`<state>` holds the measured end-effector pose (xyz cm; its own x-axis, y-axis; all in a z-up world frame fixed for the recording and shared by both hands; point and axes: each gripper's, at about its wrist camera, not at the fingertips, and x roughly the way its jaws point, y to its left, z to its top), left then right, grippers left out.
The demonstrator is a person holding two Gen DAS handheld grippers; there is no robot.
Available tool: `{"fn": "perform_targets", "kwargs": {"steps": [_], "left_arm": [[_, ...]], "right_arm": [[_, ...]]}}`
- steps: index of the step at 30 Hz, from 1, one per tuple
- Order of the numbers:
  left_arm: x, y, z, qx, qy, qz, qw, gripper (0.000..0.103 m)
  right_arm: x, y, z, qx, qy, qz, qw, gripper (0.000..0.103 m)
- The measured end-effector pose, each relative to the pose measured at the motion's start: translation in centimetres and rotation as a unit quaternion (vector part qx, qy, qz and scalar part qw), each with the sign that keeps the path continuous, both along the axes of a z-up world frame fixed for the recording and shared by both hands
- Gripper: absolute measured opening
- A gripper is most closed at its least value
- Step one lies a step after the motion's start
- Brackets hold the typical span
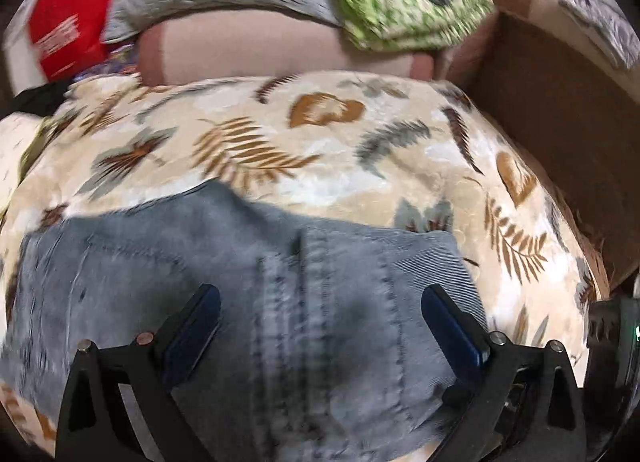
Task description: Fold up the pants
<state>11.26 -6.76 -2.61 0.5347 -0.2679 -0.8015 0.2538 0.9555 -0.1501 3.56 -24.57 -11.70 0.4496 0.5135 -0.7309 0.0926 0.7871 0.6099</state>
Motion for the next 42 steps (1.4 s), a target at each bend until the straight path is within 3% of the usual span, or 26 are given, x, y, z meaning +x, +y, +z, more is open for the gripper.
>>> {"fn": "perform_targets", "kwargs": {"steps": [3,6,7,9,11,13,17,20,21,23,24,26,28,31,35,38,42], "left_arm": [[1.2,-2.3,-1.4,0.018,0.034,-0.024,0.999,0.101],[3.1,-3.9,-6.5,0.109,0.091,-0.014,0.9898,0.102],[3.2,-3.5,-7.4,0.102,0.095,-0.006,0.9902,0.103],[2.5,-3.0,-6.3,0.089,0.081,-0.001,0.9928,0.102],[1.6,-2.3,-4.8,0.06,0.073,-0.01,0.9955,0.102],[0.0,-1.2,-3.1,0.056,0.037,-0.005,0.9977,0.102],[-2.7,0.1,-2.8,0.035,0.029,-0.019,0.9988,0.102],[-3.4,-0.4,-5.1,0.046,0.052,-0.031,0.9971,0.102],[-3.5,-0.7,-6.4,0.067,0.064,-0.029,0.9952,0.102],[-4.1,-0.7,-6.7,0.072,0.036,-0.033,0.9962,0.103],[-4.3,-0.7,-6.7,0.075,0.036,-0.036,0.9959,0.103],[-4.3,-0.5,-6.7,0.068,0.036,-0.039,0.9963,0.103],[-4.2,-0.5,-6.7,0.069,0.034,-0.042,0.9961,0.103],[-4.3,-0.5,-6.7,0.068,0.031,-0.039,0.9964,0.103],[-4.0,-0.5,-6.7,0.067,0.037,-0.04,0.9963,0.103],[-4.3,-0.2,-6.0,0.061,0.043,-0.032,0.9967,0.103],[-5.6,1.5,-4.2,0.023,0.021,-0.016,0.9994,0.103]], "right_arm": [[0.0,-0.4,1.2,-0.003,-0.011,-0.005,1.0,0.03],[-0.3,-0.1,1.4,-0.008,-0.018,0.009,1.0,0.033],[-0.4,0.5,0.6,-0.015,-0.006,0.02,1.0,0.033],[-0.4,0.5,0.2,-0.008,-0.006,0.025,1.0,0.033],[-0.2,-0.7,1.4,0.012,-0.012,0.02,1.0,0.032],[0.4,-2.5,3.2,0.015,-0.032,-0.009,0.999,0.035],[4.2,-4.5,4.7,0.094,-0.038,-0.014,0.995,0.034],[8.7,-3.6,2.4,0.182,-0.001,0.021,0.983,0.035],[10.0,-3.4,1.4,0.169,0.009,0.025,0.985,0.037],[11.9,-4.1,-1.4,0.115,0.041,-0.013,0.992,0.038],[12.5,-4.9,-2.9,0.161,0.052,-0.028,0.985,0.037],[12.1,-5.7,-2.9,0.191,0.047,-0.041,0.98,0.038],[10.8,-5.6,-1.1,0.149,0.031,-0.033,0.988,0.038],[7.4,-5.6,0.9,0.16,0.017,-0.021,0.987,0.04],[3.8,-3.6,-0.4,0.137,0.044,0.0,0.99,0.064],[2.1,-4.0,-1.6,0.144,0.039,-0.008,0.989,0.061],[1.1,-4.0,1.1,0.14,0.003,-0.013,0.99,0.061]]}}
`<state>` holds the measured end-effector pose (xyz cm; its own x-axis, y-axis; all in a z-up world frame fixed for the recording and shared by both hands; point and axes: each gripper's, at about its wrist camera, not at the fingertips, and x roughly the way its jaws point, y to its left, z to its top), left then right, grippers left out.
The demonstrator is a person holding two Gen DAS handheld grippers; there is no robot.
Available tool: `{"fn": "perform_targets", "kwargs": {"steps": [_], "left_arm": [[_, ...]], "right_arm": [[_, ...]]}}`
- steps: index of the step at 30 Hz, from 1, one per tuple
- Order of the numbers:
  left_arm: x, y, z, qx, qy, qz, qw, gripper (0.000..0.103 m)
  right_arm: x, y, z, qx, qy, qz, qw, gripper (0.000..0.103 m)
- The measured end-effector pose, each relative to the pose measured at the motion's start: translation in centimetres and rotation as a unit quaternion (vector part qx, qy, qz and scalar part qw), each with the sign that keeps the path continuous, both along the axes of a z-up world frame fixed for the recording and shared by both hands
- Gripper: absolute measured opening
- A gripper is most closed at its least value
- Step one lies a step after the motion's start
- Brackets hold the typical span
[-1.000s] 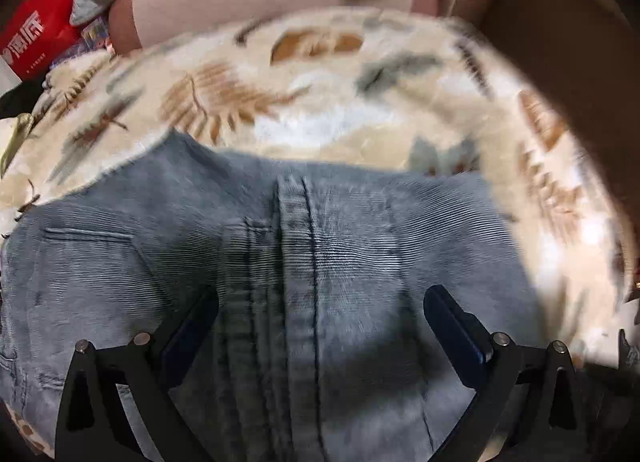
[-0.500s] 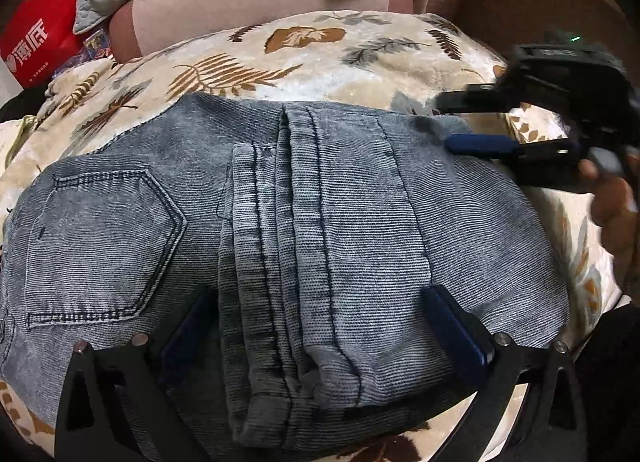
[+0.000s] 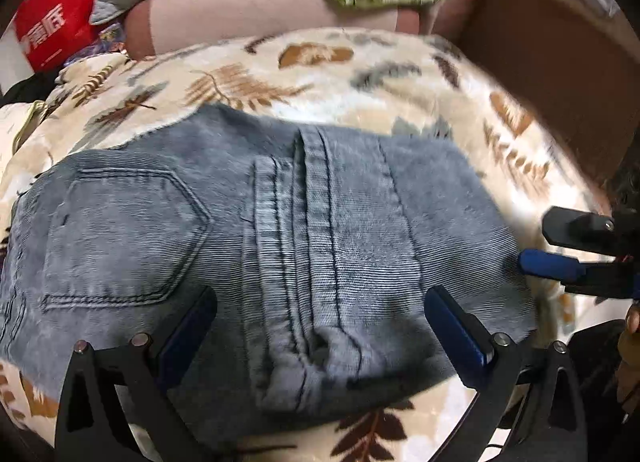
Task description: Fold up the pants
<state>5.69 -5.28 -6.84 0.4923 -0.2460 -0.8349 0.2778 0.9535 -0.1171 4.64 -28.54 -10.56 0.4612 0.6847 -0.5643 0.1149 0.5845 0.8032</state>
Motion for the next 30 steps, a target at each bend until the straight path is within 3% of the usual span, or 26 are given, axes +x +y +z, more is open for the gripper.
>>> {"fn": "perform_targets", "kwargs": {"steps": [2,4,6,10,12,14,18,21,23,27,30], "left_arm": [[-0.2,0.4,-0.5,0.002,0.006,0.009,0.9999,0.103],[0.1,-0.1,-2.4,0.032,0.034,0.0,0.9989,0.103],[-0.6,-0.5,-1.8,0.05,0.004,-0.012,0.9987,0.103],[-1.3,0.3,0.4,0.008,-0.02,-0.01,0.9997,0.103],[-1.6,0.4,0.1,0.023,-0.027,-0.013,0.9993,0.103],[-1.1,0.2,-1.8,0.042,0.008,-0.022,0.9988,0.103],[-1.3,0.7,-2.0,0.025,-0.004,-0.024,0.9994,0.103],[-1.4,1.0,-2.0,0.014,-0.007,-0.028,0.9995,0.103],[-1.6,1.6,-1.5,-0.004,-0.011,-0.032,0.9994,0.103],[-1.4,5.0,0.6,-0.07,-0.025,0.009,0.9972,0.103],[-0.8,8.9,1.8,-0.108,-0.042,0.082,0.9899,0.103]], "right_arm": [[-0.8,0.1,-0.2,0.009,-0.003,0.0,1.0,0.063],[-1.2,0.6,-3.0,-0.002,0.039,0.003,0.999,0.063],[-1.5,-0.3,-3.3,0.035,0.04,-0.021,0.998,0.061],[-1.3,-0.3,0.2,-0.013,0.009,-0.009,1.0,0.061],[-0.5,-0.3,1.3,-0.011,0.001,-0.003,1.0,0.061],[1.0,-0.1,2.4,-0.025,-0.006,-0.005,1.0,0.061],[5.3,1.1,2.9,-0.027,-0.013,-0.008,1.0,0.062],[8.3,1.4,-0.5,-0.066,0.035,-0.021,0.997,0.065],[8.4,0.6,-2.1,-0.04,0.044,-0.031,0.998,0.064],[7.4,1.2,1.2,-0.08,0.022,-0.019,0.996,0.064],[7.7,3.6,3.8,-0.107,0.01,0.019,0.994,0.064]]}}
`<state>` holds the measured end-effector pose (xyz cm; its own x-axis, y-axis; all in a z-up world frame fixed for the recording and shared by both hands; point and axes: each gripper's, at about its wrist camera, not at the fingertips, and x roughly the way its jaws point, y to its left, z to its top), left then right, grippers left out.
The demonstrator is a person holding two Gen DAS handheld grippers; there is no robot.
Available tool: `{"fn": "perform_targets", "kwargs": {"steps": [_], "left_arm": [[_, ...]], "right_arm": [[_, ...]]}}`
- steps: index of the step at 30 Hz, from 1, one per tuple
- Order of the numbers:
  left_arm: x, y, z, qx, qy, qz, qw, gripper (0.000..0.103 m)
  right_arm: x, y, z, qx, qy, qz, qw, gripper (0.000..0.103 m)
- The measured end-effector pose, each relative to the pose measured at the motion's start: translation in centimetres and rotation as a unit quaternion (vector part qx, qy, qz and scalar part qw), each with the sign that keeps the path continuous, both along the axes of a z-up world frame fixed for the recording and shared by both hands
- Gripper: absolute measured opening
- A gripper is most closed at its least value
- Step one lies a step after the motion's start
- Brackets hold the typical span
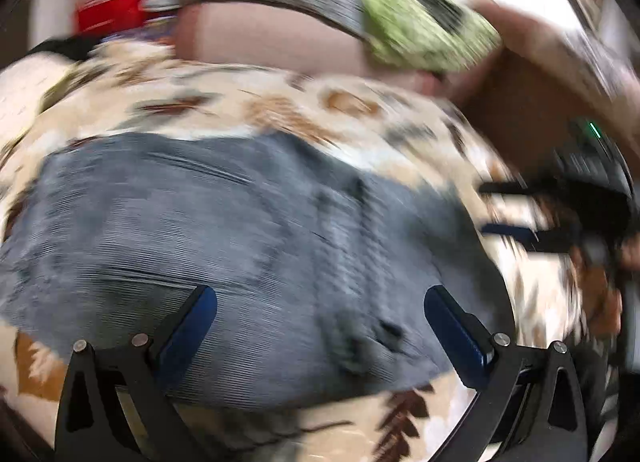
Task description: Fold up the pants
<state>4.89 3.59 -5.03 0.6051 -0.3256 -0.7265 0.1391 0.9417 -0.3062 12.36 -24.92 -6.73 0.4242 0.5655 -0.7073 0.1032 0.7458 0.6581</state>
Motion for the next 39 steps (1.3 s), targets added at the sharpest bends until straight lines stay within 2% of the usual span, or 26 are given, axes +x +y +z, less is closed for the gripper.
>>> {"fn": "perform_targets", "kwargs": {"steps": [2,5,8,10,16,19,21,24,28,30,33,35,37,39], "left_arm": [[0.4,3.0,0.4,-0.027,-0.001,0.057,0.998,0.103],[0.4,7.7,0.7,-0.064,0.0,0.13,0.9895,0.103],[0.3,9.9,0.6,-0.077,0.0,0.157,0.9845,0.103],[0.4,10.3,0.5,-0.083,0.004,0.159,0.9839,0.103],[0.7,9.5,0.5,-0.083,0.002,0.133,0.9876,0.103],[0.1,9.6,0.7,-0.08,-0.002,0.131,0.9881,0.103],[0.1,9.7,0.6,-0.08,0.001,0.133,0.9878,0.103],[0.0,9.6,0.5,-0.075,0.001,0.133,0.9882,0.103],[-0.1,9.5,0.5,-0.07,-0.003,0.134,0.9886,0.103],[-0.1,9.3,0.6,-0.067,-0.005,0.135,0.9885,0.103],[0.0,8.7,0.8,-0.063,-0.007,0.13,0.9895,0.103],[0.1,7.9,1.0,-0.057,-0.007,0.118,0.9913,0.103],[0.3,6.5,1.7,-0.051,-0.01,0.101,0.9935,0.103],[0.7,4.5,2.4,-0.045,-0.014,0.07,0.9964,0.103]], "right_arm": [[0.6,3.3,1.4,-0.039,-0.006,0.039,0.998,0.064],[0.5,8.5,1.6,-0.086,-0.004,0.1,0.991,0.064],[-2.3,12.7,1.5,-0.156,-0.03,0.167,0.973,0.064],[-4.4,14.4,1.3,-0.214,-0.047,0.191,0.957,0.063],[-7.3,16.4,-0.1,-0.317,-0.07,0.228,0.918,0.043],[-7.4,17.1,-0.8,-0.338,-0.083,0.24,0.906,0.037],[-7.4,17.3,-1.1,-0.344,-0.087,0.247,0.902,0.023],[-7.5,17.4,-1.0,-0.338,-0.096,0.25,0.902,0.013],[-9.0,16.7,1.4,-0.306,-0.124,0.23,0.915,0.012],[-10.0,16.7,2.6,-0.295,-0.149,0.237,0.914,0.012],[-10.4,17.0,0.7,-0.282,-0.135,0.253,0.916,0.012],[-10.2,16.4,-1.8,-0.248,-0.121,0.256,0.926,0.015],[-10.6,15.5,-1.6,-0.224,-0.141,0.24,0.934,0.017],[-10.8,14.9,-1.6,-0.197,-0.143,0.235,0.941,0.027]]}}
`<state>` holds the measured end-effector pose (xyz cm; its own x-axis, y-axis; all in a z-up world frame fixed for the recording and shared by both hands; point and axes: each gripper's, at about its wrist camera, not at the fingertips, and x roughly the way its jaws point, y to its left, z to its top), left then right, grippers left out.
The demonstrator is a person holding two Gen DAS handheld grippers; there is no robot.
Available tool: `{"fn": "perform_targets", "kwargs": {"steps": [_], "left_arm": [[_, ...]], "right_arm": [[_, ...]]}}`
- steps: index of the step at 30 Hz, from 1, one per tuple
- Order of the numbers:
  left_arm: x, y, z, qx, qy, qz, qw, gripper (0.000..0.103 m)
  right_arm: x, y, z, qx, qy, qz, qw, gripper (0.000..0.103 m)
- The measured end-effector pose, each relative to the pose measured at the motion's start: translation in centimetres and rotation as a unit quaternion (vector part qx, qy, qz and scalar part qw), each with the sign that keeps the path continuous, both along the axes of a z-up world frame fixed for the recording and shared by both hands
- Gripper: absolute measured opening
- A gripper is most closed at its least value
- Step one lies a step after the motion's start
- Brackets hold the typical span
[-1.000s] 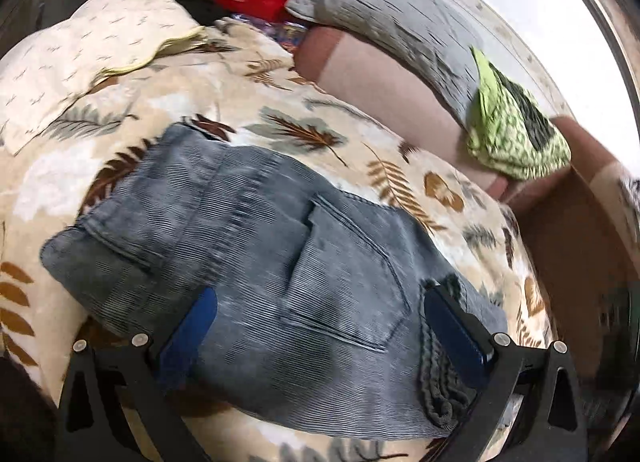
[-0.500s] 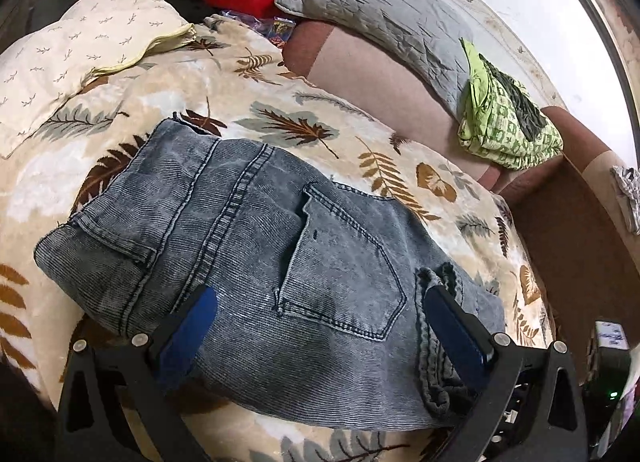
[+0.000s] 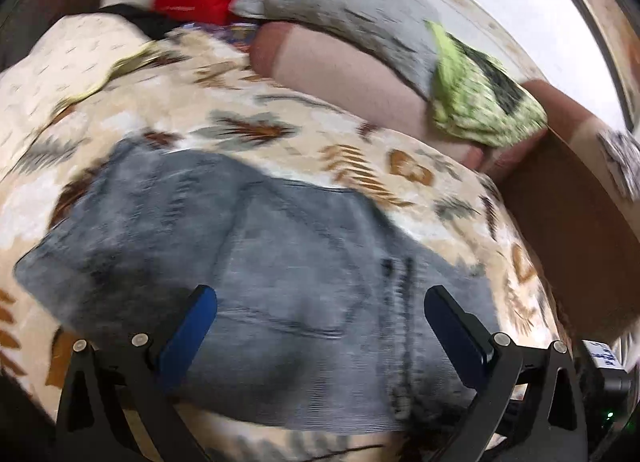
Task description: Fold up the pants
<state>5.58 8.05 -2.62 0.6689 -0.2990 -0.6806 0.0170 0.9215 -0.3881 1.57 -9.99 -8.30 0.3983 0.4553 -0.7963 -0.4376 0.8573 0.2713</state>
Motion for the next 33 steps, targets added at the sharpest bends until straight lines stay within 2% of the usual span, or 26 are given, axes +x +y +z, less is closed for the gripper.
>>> {"fn": "perform_targets", "kwargs": {"steps": [1,3,4,7,9,12,14,16,20,21,22,25,26,27,32,33], "left_arm": [[0.2,-1.1,0.2,0.007,0.0,-0.021,0.9998,0.103],[0.9,-3.7,0.4,0.02,0.001,-0.059,0.9981,0.103],[1.2,-4.7,0.2,0.028,0.01,-0.07,0.9971,0.103],[1.6,-7.4,-0.8,0.049,0.03,-0.096,0.9938,0.103],[1.7,-9.4,-2.5,0.105,0.053,-0.121,0.9856,0.103],[1.7,-11.3,-5.8,0.194,0.093,-0.144,0.9659,0.103],[0.8,-11.6,-6.0,0.214,0.063,-0.145,0.9639,0.103],[0.8,-11.5,-6.0,0.211,0.066,-0.145,0.9645,0.103],[0.5,-11.4,-6.1,0.211,0.062,-0.149,0.9641,0.103],[0.4,-11.3,-6.1,0.21,0.06,-0.149,0.9645,0.103],[0.3,-11.3,-6.1,0.209,0.059,-0.149,0.9647,0.103],[0.3,-11.2,-6.1,0.21,0.057,-0.147,0.9648,0.103],[0.4,-11.4,-6.2,0.211,0.057,-0.147,0.9646,0.103],[0.5,-11.3,-6.2,0.209,0.057,-0.148,0.9651,0.103],[0.2,-11.3,-6.2,0.207,0.049,-0.147,0.966,0.103],[0.2,-11.3,-6.2,0.206,0.049,-0.147,0.9662,0.103]], "right_arm": [[-0.2,-0.2,0.2,0.011,-0.001,0.002,1.0,0.031],[-1.0,-0.5,0.7,0.035,-0.001,0.001,0.999,0.058],[-1.4,-0.9,0.9,0.047,0.002,-0.003,0.999,0.062],[-3.2,-3.6,1.4,0.091,0.019,-0.037,0.995,0.065],[-4.2,-6.1,1.8,0.119,0.03,-0.062,0.99,0.065],[-4.4,-11.4,2.8,0.168,0.038,-0.122,0.977,0.065],[-3.0,-14.9,3.6,0.209,0.036,-0.17,0.962,0.065],[-0.3,-17.2,4.1,0.261,0.038,-0.194,0.945,0.065],[7.0,-17.4,3.3,0.308,0.068,-0.188,0.93,0.065],[8.9,-17.0,2.5,0.317,0.086,-0.178,0.928,0.065],[10.7,-16.9,1.5,0.313,0.099,-0.19,0.925,0.065],[14.3,-17.2,-2.7,0.281,0.149,-0.223,0.921,0.065],[14.6,-17.8,-4.3,0.295,0.168,-0.243,0.908,0.064],[14.4,-18.2,-4.7,0.314,0.166,-0.249,0.901,0.064],[12.6,-17.4,-1.9,0.302,0.134,-0.225,0.916,0.065],[12.2,-17.4,-1.6,0.294,0.127,-0.224,0.92,0.069]]}}
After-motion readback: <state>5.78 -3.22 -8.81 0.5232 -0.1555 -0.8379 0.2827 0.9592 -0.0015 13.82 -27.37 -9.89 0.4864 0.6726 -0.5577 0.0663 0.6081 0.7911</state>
